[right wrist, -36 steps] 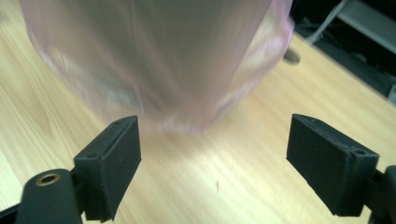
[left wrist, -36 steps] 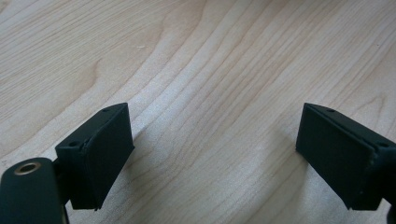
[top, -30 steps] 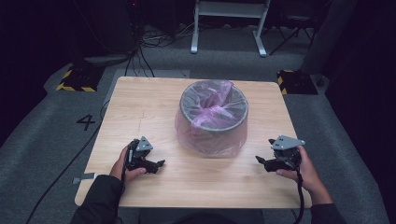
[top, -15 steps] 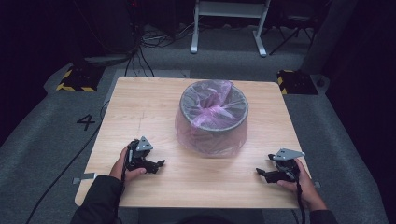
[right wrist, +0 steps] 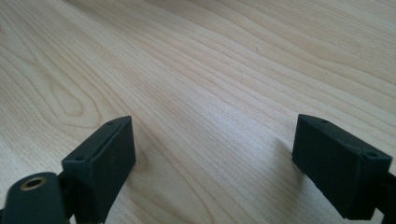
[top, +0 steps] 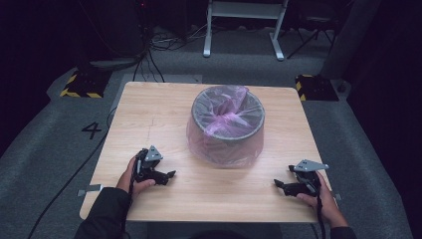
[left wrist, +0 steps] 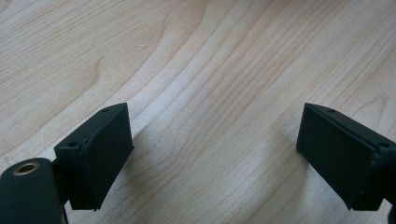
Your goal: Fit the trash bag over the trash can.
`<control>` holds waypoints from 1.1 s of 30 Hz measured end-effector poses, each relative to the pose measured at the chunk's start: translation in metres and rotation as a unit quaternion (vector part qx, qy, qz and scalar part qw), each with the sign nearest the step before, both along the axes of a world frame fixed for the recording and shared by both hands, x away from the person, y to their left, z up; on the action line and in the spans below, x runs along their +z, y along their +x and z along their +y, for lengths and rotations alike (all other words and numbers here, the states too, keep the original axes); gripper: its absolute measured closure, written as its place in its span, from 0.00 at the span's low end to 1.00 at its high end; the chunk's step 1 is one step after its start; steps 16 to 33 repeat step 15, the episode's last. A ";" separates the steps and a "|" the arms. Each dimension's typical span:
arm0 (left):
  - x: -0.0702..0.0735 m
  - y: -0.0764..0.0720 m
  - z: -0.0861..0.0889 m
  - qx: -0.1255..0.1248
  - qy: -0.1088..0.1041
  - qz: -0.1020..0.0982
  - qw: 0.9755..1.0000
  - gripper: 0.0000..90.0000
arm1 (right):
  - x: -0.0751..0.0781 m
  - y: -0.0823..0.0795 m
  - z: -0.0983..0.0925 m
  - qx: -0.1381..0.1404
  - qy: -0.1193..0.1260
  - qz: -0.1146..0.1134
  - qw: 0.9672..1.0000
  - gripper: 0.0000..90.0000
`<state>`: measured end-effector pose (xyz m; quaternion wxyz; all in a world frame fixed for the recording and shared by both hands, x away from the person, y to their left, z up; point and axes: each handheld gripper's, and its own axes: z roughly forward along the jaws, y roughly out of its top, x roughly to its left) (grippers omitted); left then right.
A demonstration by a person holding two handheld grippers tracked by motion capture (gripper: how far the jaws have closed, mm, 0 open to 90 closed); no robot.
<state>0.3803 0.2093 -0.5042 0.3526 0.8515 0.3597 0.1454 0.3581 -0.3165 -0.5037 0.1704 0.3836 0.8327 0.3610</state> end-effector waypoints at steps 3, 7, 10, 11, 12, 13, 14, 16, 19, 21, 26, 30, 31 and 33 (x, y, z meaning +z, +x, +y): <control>0.000 0.000 0.000 -0.001 0.002 -0.001 1.000 0.12 | 0.000 0.000 0.000 0.000 0.000 0.000 1.000 0.15; 0.000 0.001 0.000 -0.002 0.002 0.000 1.000 0.11 | 0.000 0.000 0.000 0.000 0.000 0.000 1.000 0.15; 0.000 0.001 0.000 -0.002 0.002 0.000 1.000 0.11 | 0.000 0.000 0.000 -0.002 -0.001 0.001 1.000 0.13; 0.000 0.001 0.000 -0.002 0.002 0.000 1.000 0.11 | 0.000 0.001 0.000 -0.004 -0.002 0.001 1.000 0.12; 0.000 0.001 0.000 -0.002 0.002 0.000 1.000 0.11 | 0.000 0.001 0.000 -0.006 -0.002 0.002 1.000 0.11; 0.000 0.001 0.000 -0.002 0.002 0.000 1.000 0.11 | 0.000 0.001 0.000 -0.006 -0.003 0.003 1.000 0.11; 0.000 0.001 0.000 -0.002 0.002 0.000 1.000 0.11 | 0.000 0.001 0.000 -0.007 -0.003 0.003 1.000 0.11; 0.000 0.001 0.000 -0.003 0.002 -0.001 1.000 0.11 | 0.000 0.001 0.000 -0.007 -0.004 0.002 1.000 0.10; 0.000 0.001 0.000 -0.003 0.002 -0.001 1.000 0.11 | 0.000 0.001 0.000 -0.007 -0.004 0.002 1.000 0.10; 0.000 0.001 0.000 -0.003 0.002 -0.001 1.000 0.11 | 0.000 0.001 0.000 -0.007 -0.004 0.002 1.000 0.10; 0.000 0.001 0.000 -0.003 0.002 -0.001 1.000 0.11 | 0.000 0.001 0.000 -0.007 -0.004 0.002 1.000 0.10; 0.000 0.001 0.000 -0.003 0.002 -0.001 1.000 0.11 | 0.000 0.001 0.000 -0.007 -0.004 0.002 1.000 0.10; 0.000 0.001 0.000 -0.003 0.002 -0.001 1.000 0.11 | 0.000 0.001 0.000 -0.007 -0.004 0.002 1.000 0.10; 0.000 0.001 0.000 -0.003 0.002 -0.001 1.000 0.11 | 0.000 0.001 0.000 -0.007 -0.004 0.002 1.000 0.10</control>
